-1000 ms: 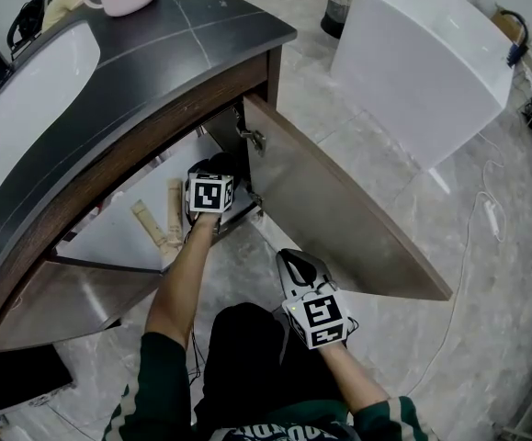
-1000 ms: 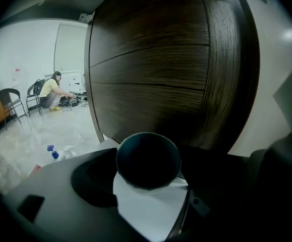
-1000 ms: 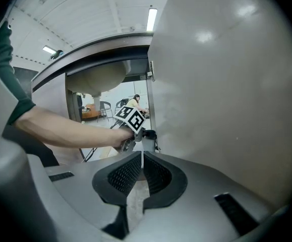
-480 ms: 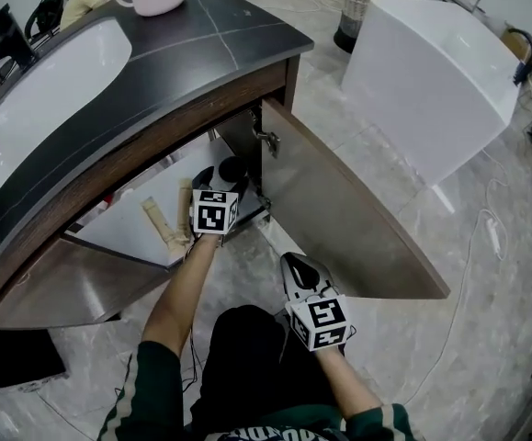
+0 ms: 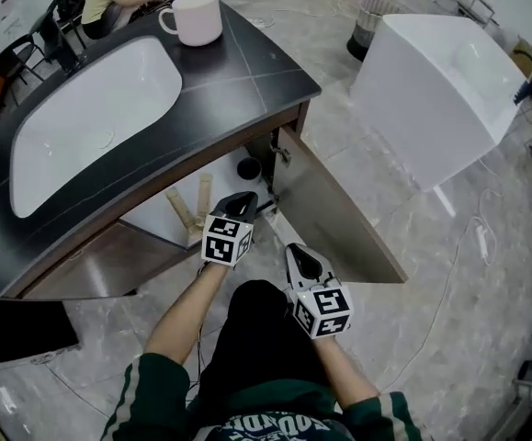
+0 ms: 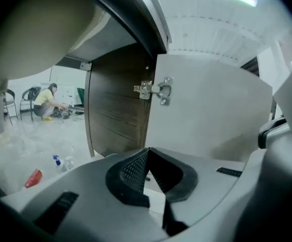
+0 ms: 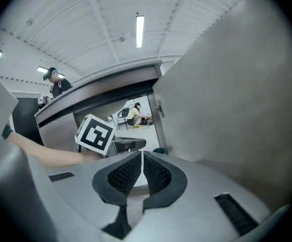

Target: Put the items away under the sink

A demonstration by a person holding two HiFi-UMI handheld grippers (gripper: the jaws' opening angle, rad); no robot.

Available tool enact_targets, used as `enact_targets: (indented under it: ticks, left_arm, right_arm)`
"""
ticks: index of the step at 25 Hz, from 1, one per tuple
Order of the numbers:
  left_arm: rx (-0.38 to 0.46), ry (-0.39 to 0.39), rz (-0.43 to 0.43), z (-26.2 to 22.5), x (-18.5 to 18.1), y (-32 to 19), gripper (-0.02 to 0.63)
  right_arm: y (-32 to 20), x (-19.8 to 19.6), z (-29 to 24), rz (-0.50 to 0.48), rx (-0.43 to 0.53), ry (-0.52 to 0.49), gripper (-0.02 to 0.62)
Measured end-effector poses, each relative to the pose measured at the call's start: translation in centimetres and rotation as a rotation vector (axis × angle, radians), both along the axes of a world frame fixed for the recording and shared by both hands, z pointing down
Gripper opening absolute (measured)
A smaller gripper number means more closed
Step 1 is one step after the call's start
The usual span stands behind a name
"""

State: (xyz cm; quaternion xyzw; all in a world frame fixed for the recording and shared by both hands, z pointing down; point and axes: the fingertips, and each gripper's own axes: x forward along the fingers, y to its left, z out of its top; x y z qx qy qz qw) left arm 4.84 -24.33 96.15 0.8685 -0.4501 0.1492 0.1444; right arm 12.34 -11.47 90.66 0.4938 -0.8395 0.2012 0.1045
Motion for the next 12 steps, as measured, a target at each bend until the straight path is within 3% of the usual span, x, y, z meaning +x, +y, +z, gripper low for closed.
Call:
enact_targets:
  ticks: [3, 7, 12]
  left_arm:
    - [-0.048, -0.017, 0.061, -5.5, 1.0, 3.1, 0.009]
    - [-0.047, -0.039, 0.122, -15.3, 2.0, 5.5, 0.009]
    - [-0.044, -0.05, 0.135, -29.7, 1.3, 7.1, 0.009]
  right_arm:
    - [1.0, -0.8, -6.7, -0.016, -0.037, 0.005, 0.044]
    - [1.1, -1.4, -17.5, -0.027, -0.054, 0.009, 0.044]
    - [0.7, -2.3, -31.4, -0.036, -0.059, -0.001, 0.044]
